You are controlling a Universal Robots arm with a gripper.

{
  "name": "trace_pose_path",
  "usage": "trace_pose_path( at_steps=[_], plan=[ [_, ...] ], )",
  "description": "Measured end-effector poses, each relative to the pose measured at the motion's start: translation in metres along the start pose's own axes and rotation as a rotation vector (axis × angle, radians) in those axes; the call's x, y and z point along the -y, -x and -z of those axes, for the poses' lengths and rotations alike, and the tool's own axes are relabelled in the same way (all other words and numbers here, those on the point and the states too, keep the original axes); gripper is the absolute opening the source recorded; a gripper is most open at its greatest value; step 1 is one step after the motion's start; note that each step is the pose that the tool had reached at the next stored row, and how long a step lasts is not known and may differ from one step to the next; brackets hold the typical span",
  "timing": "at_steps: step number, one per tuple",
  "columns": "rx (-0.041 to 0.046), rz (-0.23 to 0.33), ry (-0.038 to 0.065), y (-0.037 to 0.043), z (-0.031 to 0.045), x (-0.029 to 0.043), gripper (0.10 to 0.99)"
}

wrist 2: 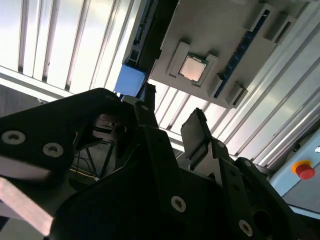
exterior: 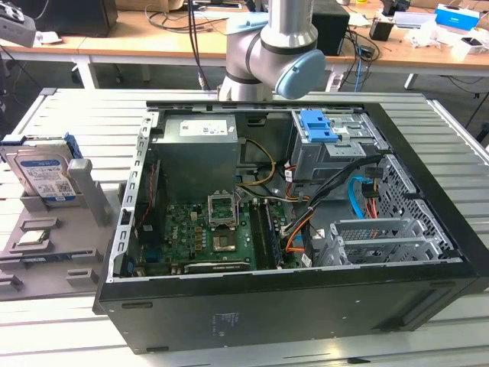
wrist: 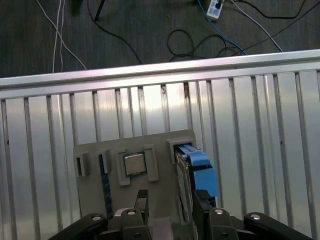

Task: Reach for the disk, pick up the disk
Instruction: 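Pick up the disk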

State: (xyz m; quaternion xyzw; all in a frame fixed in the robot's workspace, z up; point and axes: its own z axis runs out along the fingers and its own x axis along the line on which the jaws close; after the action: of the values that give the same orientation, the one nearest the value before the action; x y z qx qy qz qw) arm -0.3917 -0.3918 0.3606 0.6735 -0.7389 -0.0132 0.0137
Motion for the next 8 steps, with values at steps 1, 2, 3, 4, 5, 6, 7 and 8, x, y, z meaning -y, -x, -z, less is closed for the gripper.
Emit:
trace_pose_path(
  at_steps=[1,2,3,4,5,6,7,8],
  plan=[
    [-0.0001,0.001,0.0,0.0023,0.0,0.0,0.486],
    [-0.0003,0.003,0.0,0.0051,0.0001,-0.0001,0.486],
    [-0.0003,0.004,0.0,0.0094,0.0001,-0.0002,0.486],
    [-0.0004,0.005,0.0,0.0119,0.0001,-0.0003,0.486],
    [-0.0004,0.007,0.0,0.0182,0.0001,-0.0006,0.486],
    [-0.0005,0.008,0.0,0.0231,0.0001,-0.0009,0.486],
    [-0.0005,0.008,0.0,0.0269,0.0001,-0.0013,0.486],
    [-0.0004,0.008,0.0,0.0326,0.0001,-0.0019,0.486]
  ],
)
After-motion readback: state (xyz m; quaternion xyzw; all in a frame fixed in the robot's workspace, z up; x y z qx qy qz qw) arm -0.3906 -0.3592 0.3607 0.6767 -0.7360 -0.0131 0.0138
